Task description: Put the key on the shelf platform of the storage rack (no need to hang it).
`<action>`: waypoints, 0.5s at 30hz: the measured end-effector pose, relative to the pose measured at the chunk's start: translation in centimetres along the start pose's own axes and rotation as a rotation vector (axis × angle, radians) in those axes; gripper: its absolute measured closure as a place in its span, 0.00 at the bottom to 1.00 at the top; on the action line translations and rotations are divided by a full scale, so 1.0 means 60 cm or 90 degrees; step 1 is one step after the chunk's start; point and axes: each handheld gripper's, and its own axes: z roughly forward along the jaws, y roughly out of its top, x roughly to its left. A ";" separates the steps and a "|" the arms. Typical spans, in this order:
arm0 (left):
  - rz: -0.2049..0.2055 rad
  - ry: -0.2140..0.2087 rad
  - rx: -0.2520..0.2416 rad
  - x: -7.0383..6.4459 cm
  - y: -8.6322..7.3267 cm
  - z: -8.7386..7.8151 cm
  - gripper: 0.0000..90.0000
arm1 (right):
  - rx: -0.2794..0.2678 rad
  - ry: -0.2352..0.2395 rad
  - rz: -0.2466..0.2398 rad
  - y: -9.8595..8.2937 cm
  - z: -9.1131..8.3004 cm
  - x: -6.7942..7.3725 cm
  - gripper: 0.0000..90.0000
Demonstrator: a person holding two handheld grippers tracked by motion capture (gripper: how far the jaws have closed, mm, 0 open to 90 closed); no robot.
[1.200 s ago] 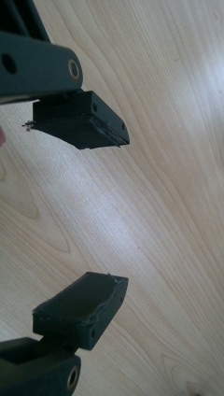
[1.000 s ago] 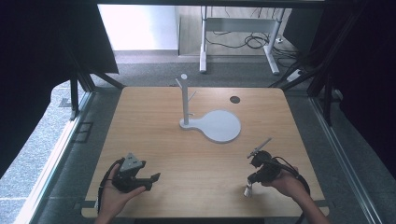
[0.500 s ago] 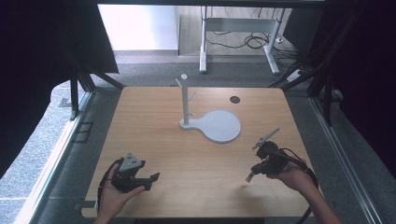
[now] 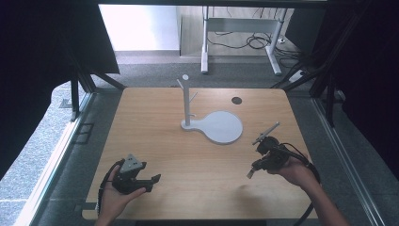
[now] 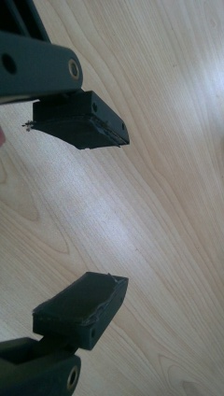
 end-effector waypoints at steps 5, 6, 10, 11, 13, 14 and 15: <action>-0.001 0.000 -0.001 0.000 0.000 0.000 0.30 | 0.004 0.001 -0.001 0.009 -0.002 -0.001 0.99; -0.002 0.001 -0.001 0.000 0.000 0.000 0.30 | 0.005 0.000 -0.003 0.012 -0.002 -0.001 0.99; -0.002 0.000 0.000 0.001 0.000 0.000 0.30 | 0.007 -0.001 -0.005 0.023 -0.005 -0.002 0.99; -0.002 0.001 -0.001 0.002 -0.001 0.000 0.30 | 0.007 -0.002 -0.007 0.029 -0.005 -0.002 0.99; -0.002 0.000 -0.001 0.002 -0.001 0.000 0.30 | 0.008 0.000 -0.010 0.032 -0.005 -0.002 0.99; -0.002 0.000 -0.001 0.002 -0.001 0.000 0.30 | 0.010 0.000 -0.013 0.036 -0.004 -0.002 0.99; -0.002 0.000 -0.001 0.001 -0.001 0.001 0.30 | 0.011 -0.001 -0.012 0.038 -0.004 -0.002 0.99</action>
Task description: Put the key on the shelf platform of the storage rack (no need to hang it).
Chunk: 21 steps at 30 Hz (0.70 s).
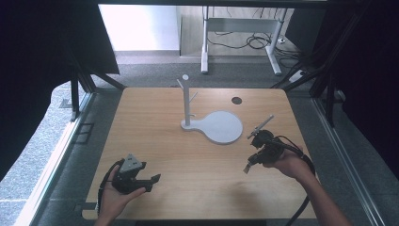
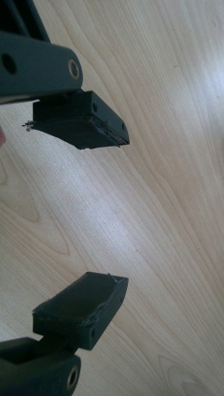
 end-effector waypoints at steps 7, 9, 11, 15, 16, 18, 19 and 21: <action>0.000 0.001 0.001 0.001 0.000 -0.002 0.30 | 0.007 0.003 -0.007 0.026 0.004 -0.001 0.99; 0.000 0.001 0.000 0.002 0.000 -0.003 0.30 | 0.008 0.005 -0.010 0.034 0.006 -0.001 0.99; -0.002 0.000 -0.002 0.002 0.000 -0.003 0.30 | 0.010 0.006 -0.010 0.040 0.007 -0.001 0.99; -0.001 0.000 -0.001 0.002 0.000 -0.002 0.30 | 0.013 0.006 -0.015 0.058 0.012 -0.002 0.99; -0.001 0.000 -0.001 0.003 0.000 -0.002 0.30 | 0.016 0.006 -0.014 0.061 0.012 -0.002 0.99; -0.001 0.000 -0.001 0.003 0.000 -0.003 0.30 | 0.016 0.007 -0.014 0.067 0.014 -0.004 0.99; 0.000 0.001 0.000 0.003 0.000 -0.003 0.30 | 0.015 0.007 -0.017 0.069 0.015 -0.006 0.99; 0.000 0.001 -0.001 0.004 0.000 -0.004 0.30 | 0.017 0.006 -0.014 0.072 0.016 -0.007 0.99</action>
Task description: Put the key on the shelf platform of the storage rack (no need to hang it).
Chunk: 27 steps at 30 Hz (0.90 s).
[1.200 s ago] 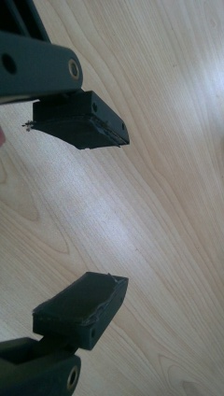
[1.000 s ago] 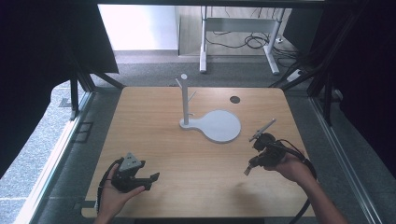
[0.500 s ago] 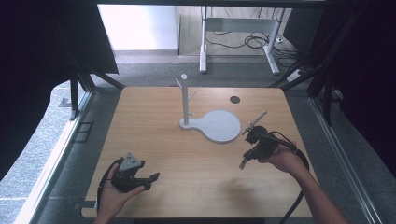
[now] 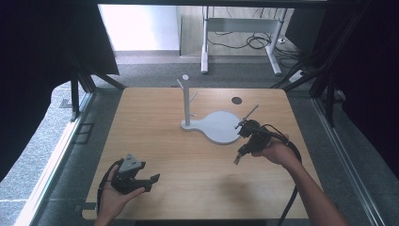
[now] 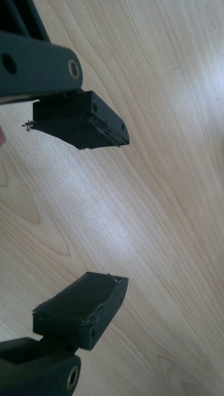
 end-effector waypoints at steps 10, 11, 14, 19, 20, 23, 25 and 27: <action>-0.002 0.000 -0.001 0.001 0.000 0.000 0.30 | -0.001 0.002 0.010 0.017 0.007 -0.019 0.99; -0.003 0.000 -0.001 0.001 0.000 0.000 0.30 | 0.001 0.003 0.015 0.020 0.008 -0.021 0.99; -0.003 0.000 -0.001 0.001 0.000 0.000 0.30 | 0.000 0.002 0.018 0.022 0.010 -0.023 0.99; -0.003 0.000 -0.002 0.002 0.000 0.000 0.30 | 0.002 0.002 0.020 0.030 0.013 -0.029 0.99; -0.003 0.000 -0.002 0.002 -0.001 0.000 0.30 | 0.000 0.002 0.019 0.032 0.014 -0.030 0.99; -0.003 0.000 -0.002 0.002 -0.001 -0.001 0.30 | 0.002 0.001 0.018 0.038 0.015 -0.032 0.99; -0.003 0.000 -0.003 0.002 -0.001 -0.001 0.30 | 0.005 0.000 0.022 0.047 0.016 -0.033 0.99; -0.003 0.001 -0.003 0.003 -0.001 -0.001 0.30 | 0.003 0.001 0.019 0.050 0.017 -0.035 0.99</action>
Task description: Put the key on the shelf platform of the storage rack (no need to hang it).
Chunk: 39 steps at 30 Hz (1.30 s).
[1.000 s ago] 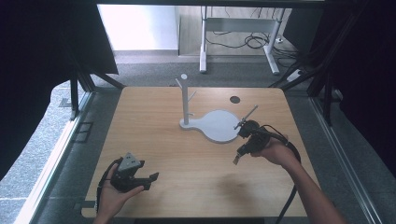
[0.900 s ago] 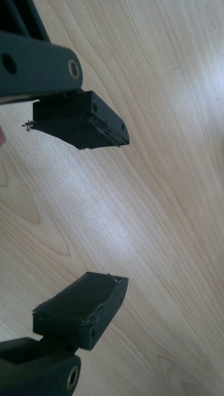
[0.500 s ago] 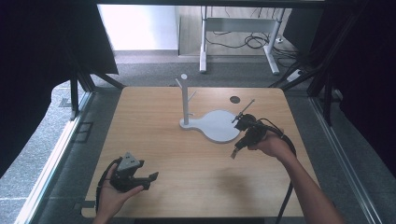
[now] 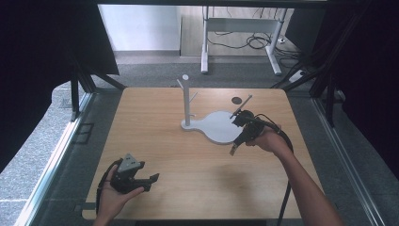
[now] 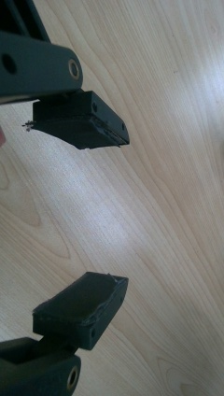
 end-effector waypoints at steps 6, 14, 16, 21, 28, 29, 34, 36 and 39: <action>0.000 0.000 -0.002 0.001 0.000 -0.001 0.30 | 0.003 0.000 0.007 0.011 0.006 -0.007 0.99; -0.001 0.001 -0.001 0.003 0.000 -0.002 0.30 | 0.003 0.005 0.014 0.025 0.014 -0.017 0.99; -0.001 0.002 -0.001 0.003 0.000 -0.002 0.30 | 0.003 0.004 0.016 0.027 0.016 -0.020 0.99; -0.002 0.002 -0.003 0.003 0.000 -0.004 0.30 | 0.001 0.007 0.023 0.033 0.018 -0.026 0.99; -0.002 0.000 0.001 0.002 -0.001 0.000 0.30 | -0.005 0.006 0.028 0.044 0.020 -0.036 0.99; -0.002 0.000 0.002 0.002 -0.001 0.001 0.30 | -0.006 0.006 0.032 0.045 0.021 -0.037 0.99; -0.003 0.000 0.002 0.005 -0.001 0.000 0.30 | -0.001 0.001 0.041 0.057 0.030 -0.050 0.99; -0.005 0.000 0.001 0.005 -0.002 0.001 0.30 | 0.000 0.002 0.045 0.061 0.034 -0.053 0.99; -0.006 0.001 0.002 0.006 -0.002 0.001 0.30 | 0.000 0.003 0.049 0.068 0.039 -0.058 0.99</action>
